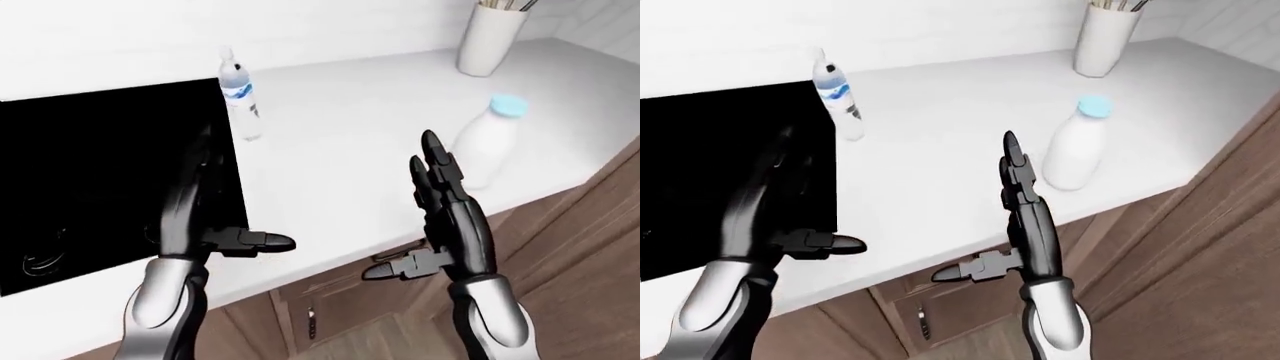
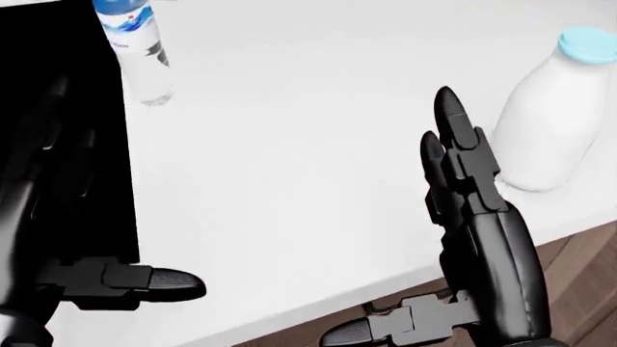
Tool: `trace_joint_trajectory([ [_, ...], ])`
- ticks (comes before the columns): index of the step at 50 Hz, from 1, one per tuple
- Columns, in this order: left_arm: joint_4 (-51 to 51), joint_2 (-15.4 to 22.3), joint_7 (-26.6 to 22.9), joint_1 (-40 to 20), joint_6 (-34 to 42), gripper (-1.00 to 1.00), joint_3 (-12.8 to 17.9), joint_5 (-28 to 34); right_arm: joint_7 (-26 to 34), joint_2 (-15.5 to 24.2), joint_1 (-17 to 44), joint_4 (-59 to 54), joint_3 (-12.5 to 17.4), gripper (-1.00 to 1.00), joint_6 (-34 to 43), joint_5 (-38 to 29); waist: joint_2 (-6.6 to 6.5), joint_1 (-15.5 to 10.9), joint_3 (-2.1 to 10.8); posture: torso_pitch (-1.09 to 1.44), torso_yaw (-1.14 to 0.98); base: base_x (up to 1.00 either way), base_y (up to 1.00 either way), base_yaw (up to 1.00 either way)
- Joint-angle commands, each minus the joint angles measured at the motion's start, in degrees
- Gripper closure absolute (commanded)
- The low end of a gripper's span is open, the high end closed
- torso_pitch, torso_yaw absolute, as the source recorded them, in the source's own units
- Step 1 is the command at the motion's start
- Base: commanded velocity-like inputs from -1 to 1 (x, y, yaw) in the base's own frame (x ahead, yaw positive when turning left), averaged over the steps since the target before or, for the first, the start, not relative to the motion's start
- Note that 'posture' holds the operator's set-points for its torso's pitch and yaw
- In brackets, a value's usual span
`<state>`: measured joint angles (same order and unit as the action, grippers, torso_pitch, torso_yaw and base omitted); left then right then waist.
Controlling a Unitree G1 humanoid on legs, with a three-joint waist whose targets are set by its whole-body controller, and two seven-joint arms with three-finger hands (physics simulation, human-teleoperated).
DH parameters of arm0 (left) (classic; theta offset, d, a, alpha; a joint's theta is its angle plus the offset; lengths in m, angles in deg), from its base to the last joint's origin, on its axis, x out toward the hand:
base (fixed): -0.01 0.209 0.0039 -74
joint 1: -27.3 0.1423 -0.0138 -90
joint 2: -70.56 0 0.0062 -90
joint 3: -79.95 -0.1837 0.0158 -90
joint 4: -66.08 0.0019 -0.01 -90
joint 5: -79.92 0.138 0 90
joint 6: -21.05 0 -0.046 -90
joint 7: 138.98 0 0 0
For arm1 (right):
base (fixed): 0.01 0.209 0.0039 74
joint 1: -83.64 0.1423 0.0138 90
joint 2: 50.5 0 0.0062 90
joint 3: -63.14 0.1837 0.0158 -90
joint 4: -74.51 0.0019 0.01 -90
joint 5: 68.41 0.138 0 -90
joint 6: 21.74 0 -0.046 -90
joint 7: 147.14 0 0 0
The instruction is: Move the drinks to the dining counter.
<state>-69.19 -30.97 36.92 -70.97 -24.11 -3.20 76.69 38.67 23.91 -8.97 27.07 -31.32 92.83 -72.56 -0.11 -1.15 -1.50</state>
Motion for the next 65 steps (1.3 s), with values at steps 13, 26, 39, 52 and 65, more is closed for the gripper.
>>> trace_joint_trajectory([
  [13,-3.69,0.33,0.0,-1.44,0.08,-1.0,0.54,-1.1,0.25,0.19,1.36,3.1,-1.0,-1.0,-0.62,-2.27,3.65,1.19,0.41,0.0,0.0,0.0,0.15,0.0],
  [26,-3.51,0.47,0.13,-1.3,-0.2,-1.0,0.75,-1.26,0.32,-0.08,0.72,2.15,-0.9,-1.0,-2.18,-1.76,-1.93,2.47,0.12,0.0,0.0,0.0,0.58,0.0],
  [39,-1.75,1.68,2.82,-7.61,5.02,-1.0,1.61,-1.41,0.32,-0.03,0.99,3.55,-1.03,-1.0,-0.99,-1.88,-2.17,1.57,0.72,0.0,0.0,0.0,0.14,0.0],
  [52,-7.47,2.34,5.86,-16.15,17.32,-1.0,0.87,-3.38,1.02,0.37,0.77,6.04,0.87,-1.0,0.98,-1.12,2.98,-0.03,0.49,0.0,0.0,0.0,0.0,0.0],
  [65,0.56,7.88,12.26,-32.65,23.6,-1.0,7.21,-9.02,1.23,0.36,1.28,7.48,-0.07,-1.0,2.36,-1.81,-0.2,1.11,0.64,0.0,0.0,0.0,0.0,0.0],
])
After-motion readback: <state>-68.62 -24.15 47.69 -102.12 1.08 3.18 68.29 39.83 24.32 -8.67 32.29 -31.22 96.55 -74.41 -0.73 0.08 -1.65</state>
